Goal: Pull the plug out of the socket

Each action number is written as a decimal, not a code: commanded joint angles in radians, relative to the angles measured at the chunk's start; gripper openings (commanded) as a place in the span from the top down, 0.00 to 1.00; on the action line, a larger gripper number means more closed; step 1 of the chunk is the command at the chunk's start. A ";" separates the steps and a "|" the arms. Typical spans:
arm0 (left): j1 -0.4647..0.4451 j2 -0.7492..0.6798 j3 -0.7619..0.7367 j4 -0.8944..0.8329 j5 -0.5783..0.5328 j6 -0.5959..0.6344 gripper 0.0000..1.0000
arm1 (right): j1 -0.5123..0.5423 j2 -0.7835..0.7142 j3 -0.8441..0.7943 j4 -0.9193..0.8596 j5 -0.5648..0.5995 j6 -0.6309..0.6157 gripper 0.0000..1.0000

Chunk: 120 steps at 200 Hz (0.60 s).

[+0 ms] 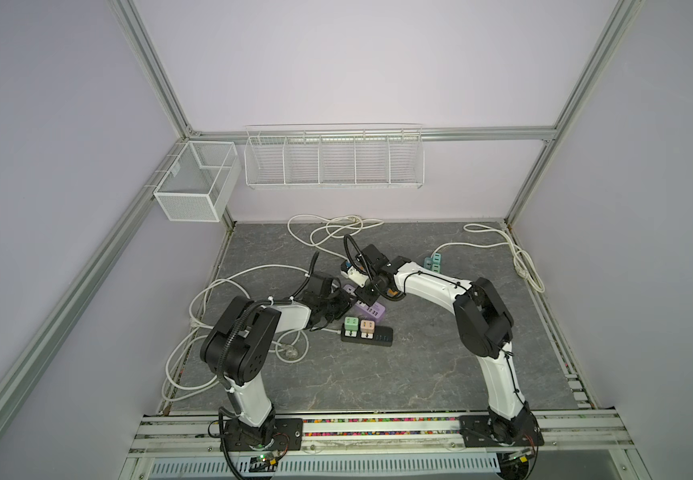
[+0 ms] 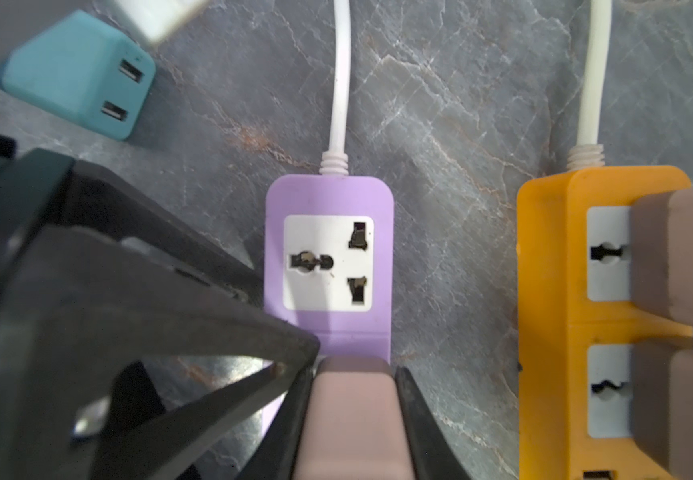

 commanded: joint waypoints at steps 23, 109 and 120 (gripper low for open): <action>0.002 0.043 -0.056 -0.204 -0.095 -0.005 0.61 | -0.012 -0.068 0.028 0.007 -0.077 -0.016 0.92; 0.003 -0.033 0.044 -0.217 -0.055 0.014 0.59 | -0.050 -0.223 -0.011 0.004 -0.001 0.116 0.93; 0.003 -0.055 0.065 -0.220 -0.047 0.017 0.59 | -0.057 -0.241 -0.017 -0.007 0.010 0.158 0.93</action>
